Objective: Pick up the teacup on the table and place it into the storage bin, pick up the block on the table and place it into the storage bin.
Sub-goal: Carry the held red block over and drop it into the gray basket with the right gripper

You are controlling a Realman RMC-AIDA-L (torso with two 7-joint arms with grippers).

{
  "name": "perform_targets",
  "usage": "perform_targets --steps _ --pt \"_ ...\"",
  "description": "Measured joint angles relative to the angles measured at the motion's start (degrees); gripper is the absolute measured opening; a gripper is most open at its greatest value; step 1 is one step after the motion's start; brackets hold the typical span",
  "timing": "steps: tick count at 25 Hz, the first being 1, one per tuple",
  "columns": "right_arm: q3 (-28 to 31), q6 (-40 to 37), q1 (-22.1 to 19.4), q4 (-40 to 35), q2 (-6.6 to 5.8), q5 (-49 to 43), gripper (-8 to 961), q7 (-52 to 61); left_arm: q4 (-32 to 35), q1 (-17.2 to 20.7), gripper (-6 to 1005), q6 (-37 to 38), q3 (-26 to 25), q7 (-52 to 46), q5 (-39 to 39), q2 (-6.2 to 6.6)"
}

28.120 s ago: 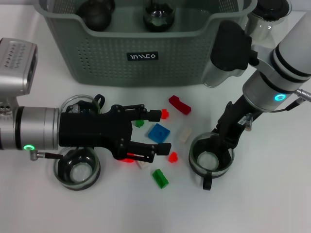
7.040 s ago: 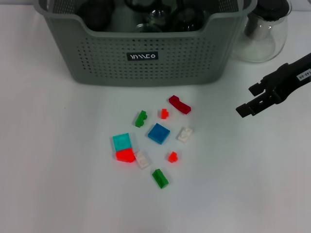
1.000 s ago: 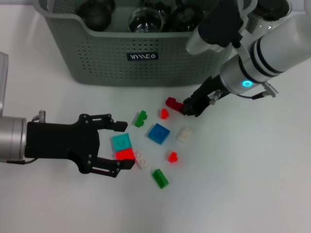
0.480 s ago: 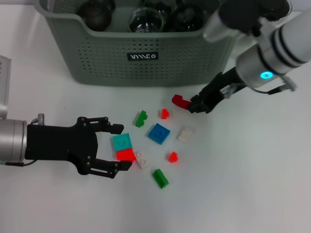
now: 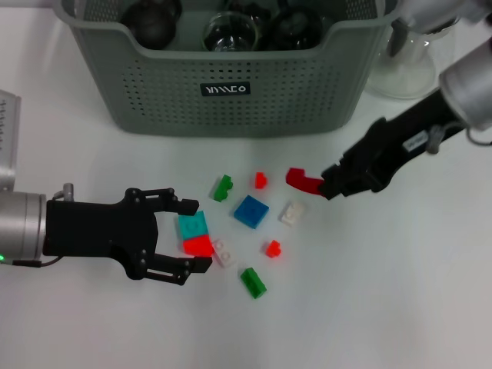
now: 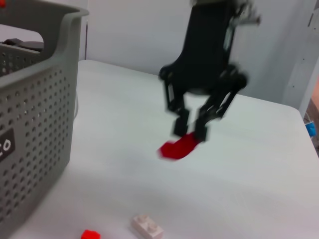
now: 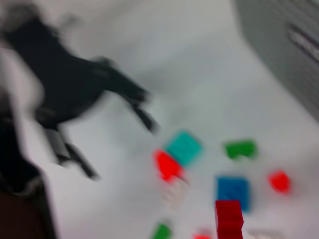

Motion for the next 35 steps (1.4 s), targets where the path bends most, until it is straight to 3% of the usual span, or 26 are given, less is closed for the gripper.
perform_targets --steps 4,8,12,15,17,20,26,28,31,35 --pt "6.91 -9.20 1.68 -6.62 0.33 6.72 195 0.23 -0.28 -0.04 891 0.15 0.00 -0.02 0.28 0.02" --pt "14.76 -10.60 5.90 -7.82 -1.16 16.53 195 3.25 -0.34 0.12 891 0.52 -0.07 -0.08 0.32 0.03" --pt "19.73 -3.56 10.37 -6.10 -3.87 16.28 196 7.75 -0.40 0.09 891 0.62 -0.08 -0.08 0.34 0.03" --pt "18.41 4.77 13.25 -3.19 -5.74 8.66 196 10.85 -0.41 0.05 891 0.72 -0.12 -0.09 0.21 0.03" --pt "17.74 9.43 16.22 0.77 -6.33 1.90 196 11.69 -0.41 0.04 891 0.73 -0.12 -0.09 0.07 0.03" --pt "16.59 15.25 20.59 6.36 -5.79 -9.02 196 12.31 -0.40 -0.13 891 0.75 -0.12 -0.14 -0.02 0.03" --pt "11.82 27.03 26.54 15.44 -1.56 -28.32 195 15.25 -0.37 -0.46 892 0.77 -0.09 -0.62 -0.06 0.09" --pt "10.09 30.21 27.45 17.82 -0.71 -31.67 195 16.79 -0.37 -0.54 892 0.78 -0.09 -0.66 -0.07 0.10" --pt "7.57 33.57 28.15 20.84 0.00 -34.70 195 18.77 -0.37 -0.62 892 0.75 -0.15 -0.70 -0.09 0.11" --pt "3.78 35.85 27.75 22.23 -0.01 -35.21 196 20.96 -0.37 -0.71 892 0.56 -0.18 -0.71 -0.09 0.12"
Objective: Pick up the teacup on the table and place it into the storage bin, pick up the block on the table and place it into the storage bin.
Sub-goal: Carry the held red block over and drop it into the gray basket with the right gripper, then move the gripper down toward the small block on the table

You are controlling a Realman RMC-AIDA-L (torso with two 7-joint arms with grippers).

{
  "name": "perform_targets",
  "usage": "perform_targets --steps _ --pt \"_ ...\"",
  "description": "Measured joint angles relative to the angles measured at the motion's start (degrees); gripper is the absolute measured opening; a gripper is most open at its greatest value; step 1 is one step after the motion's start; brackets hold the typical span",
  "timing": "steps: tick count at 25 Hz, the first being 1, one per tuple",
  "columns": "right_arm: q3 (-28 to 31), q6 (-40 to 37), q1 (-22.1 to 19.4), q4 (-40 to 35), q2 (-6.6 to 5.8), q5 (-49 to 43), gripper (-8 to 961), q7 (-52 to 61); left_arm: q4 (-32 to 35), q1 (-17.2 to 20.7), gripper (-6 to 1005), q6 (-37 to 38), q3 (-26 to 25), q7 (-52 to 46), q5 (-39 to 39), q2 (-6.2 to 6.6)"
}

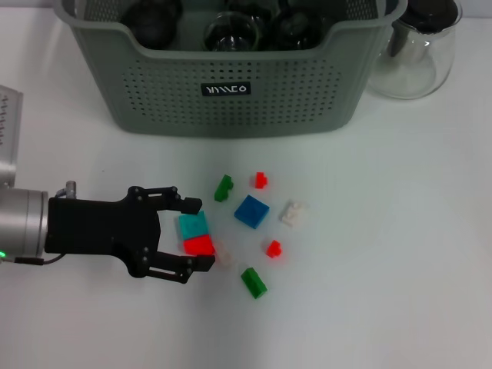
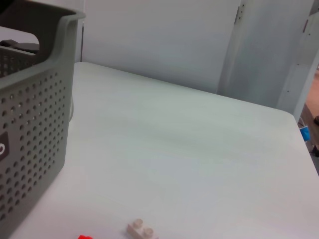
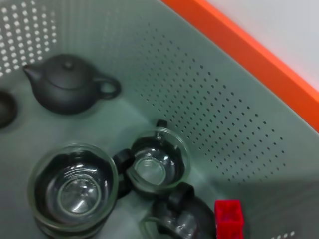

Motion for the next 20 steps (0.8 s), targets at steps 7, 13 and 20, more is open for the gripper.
perform_targets --steps 7,13,20 --pt "-0.65 1.01 -0.44 0.05 0.02 -0.14 198 0.48 0.00 -0.22 892 -0.22 -0.01 0.00 0.00 0.00" --pt "-0.69 1.59 -0.73 -0.37 0.08 -0.20 205 0.52 0.00 -0.30 891 -0.31 -0.01 -0.53 -0.05 0.00" --pt "-0.26 2.05 -1.16 -3.50 0.36 0.36 397 0.43 0.00 -0.36 892 -0.32 0.00 -0.70 -0.09 0.00"
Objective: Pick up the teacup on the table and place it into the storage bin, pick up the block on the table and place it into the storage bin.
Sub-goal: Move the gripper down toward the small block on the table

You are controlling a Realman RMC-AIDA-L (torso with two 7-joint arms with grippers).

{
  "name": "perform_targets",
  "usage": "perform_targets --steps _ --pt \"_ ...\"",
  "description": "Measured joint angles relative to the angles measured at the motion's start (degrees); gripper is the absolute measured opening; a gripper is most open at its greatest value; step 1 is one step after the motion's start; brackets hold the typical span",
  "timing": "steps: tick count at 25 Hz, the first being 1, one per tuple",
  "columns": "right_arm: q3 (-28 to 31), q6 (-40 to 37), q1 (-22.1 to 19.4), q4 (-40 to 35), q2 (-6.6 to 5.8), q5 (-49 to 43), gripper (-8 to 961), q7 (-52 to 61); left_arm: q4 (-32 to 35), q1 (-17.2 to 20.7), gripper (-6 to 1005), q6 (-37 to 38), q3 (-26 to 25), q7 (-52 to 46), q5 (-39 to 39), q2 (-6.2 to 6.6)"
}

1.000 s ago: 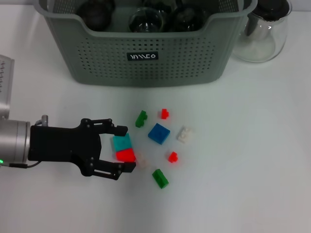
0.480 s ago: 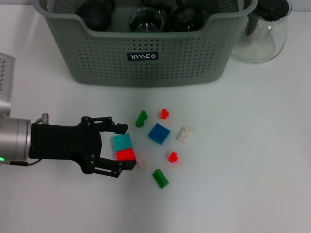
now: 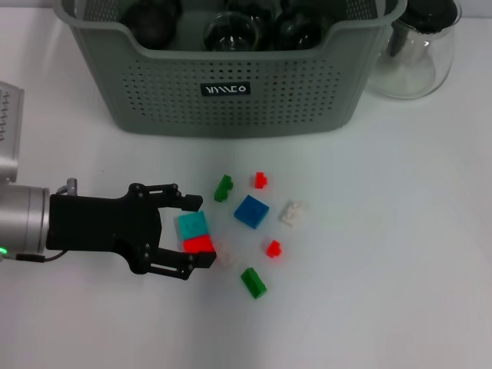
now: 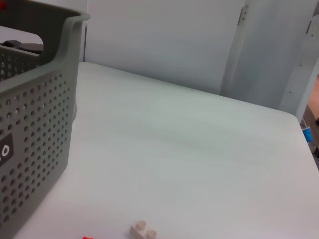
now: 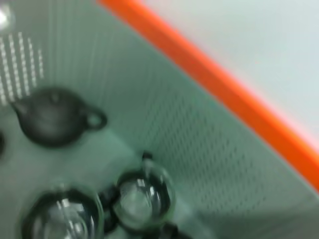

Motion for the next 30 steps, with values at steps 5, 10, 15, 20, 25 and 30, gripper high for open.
perform_targets --steps 5,10,15,20,25,30 --pt "0.48 -5.58 -3.56 -11.51 -0.38 9.15 748 -2.08 0.00 0.00 891 0.04 -0.02 -0.01 -0.01 0.06" --pt "3.49 -14.67 -9.82 -24.29 -1.31 25.03 887 -7.39 0.00 0.07 891 0.12 -0.01 0.13 -0.01 0.08" --pt "8.54 -26.83 -16.33 -28.12 -3.45 46.13 894 -15.95 0.00 0.10 891 0.31 0.00 0.23 0.10 0.09" --pt "9.47 -37.19 -22.00 -27.59 -5.07 55.52 892 -22.18 -0.01 0.11 891 0.43 0.00 0.10 0.34 0.09" --pt "8.46 -46.95 -24.05 -26.63 -4.15 51.07 890 -25.79 0.00 0.01 892 0.51 0.00 0.03 0.21 0.09" --pt "6.75 -47.15 -23.19 -22.90 -1.52 37.86 889 -23.72 0.00 0.04 892 0.51 -0.01 0.25 0.29 0.09"
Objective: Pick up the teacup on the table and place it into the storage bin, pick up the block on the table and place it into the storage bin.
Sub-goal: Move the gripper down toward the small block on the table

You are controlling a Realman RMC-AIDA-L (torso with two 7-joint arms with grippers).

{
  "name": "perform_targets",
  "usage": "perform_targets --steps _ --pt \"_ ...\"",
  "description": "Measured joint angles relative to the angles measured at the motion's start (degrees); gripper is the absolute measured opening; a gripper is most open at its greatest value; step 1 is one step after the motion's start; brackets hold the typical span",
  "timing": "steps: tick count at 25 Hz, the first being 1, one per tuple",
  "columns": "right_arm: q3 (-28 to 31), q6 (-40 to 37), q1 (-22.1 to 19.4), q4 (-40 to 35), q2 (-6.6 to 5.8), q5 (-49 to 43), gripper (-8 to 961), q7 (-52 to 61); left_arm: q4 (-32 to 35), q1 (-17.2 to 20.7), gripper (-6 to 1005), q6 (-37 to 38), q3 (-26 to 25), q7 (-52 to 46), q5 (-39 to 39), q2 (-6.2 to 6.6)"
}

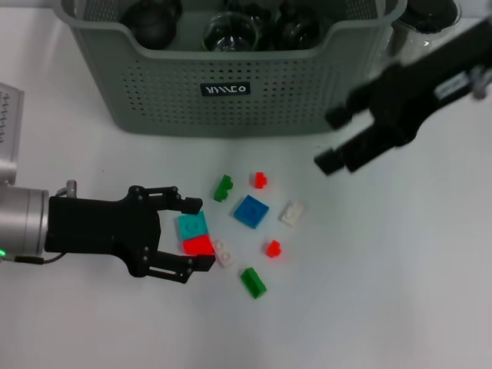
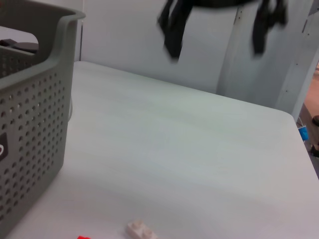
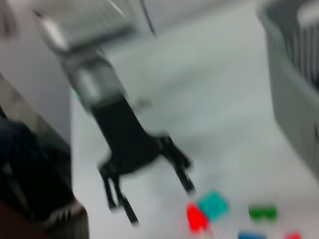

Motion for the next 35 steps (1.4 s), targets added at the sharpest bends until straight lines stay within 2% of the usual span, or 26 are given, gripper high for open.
perform_targets --steps 3,5,9,17,26,35 --pt "-1.49 2.23 1.57 1.00 2.12 -9.16 888 3.38 0.00 0.03 892 -0.01 0.00 0.07 0.04 0.00" --pt "-4.34 4.52 2.77 2.21 2.91 -13.27 888 7.13 0.00 -0.03 892 -0.04 0.00 0.10 0.06 0.00" --pt "-12.12 9.78 5.96 8.20 2.83 -14.98 885 13.93 -0.01 -0.22 892 -0.48 0.04 0.24 0.09 0.00" --pt "-24.53 20.78 11.27 19.88 3.40 -15.05 873 18.35 -0.33 -0.40 891 -0.61 0.09 0.41 0.13 0.00" --pt "-36.11 29.19 12.08 23.69 3.65 -9.34 859 20.59 -1.98 -0.85 890 -1.47 0.06 1.01 0.03 0.16" --pt "-42.60 33.39 11.98 24.46 3.76 -8.34 846 22.95 -2.67 -1.07 889 -2.19 0.01 1.28 0.10 0.18"
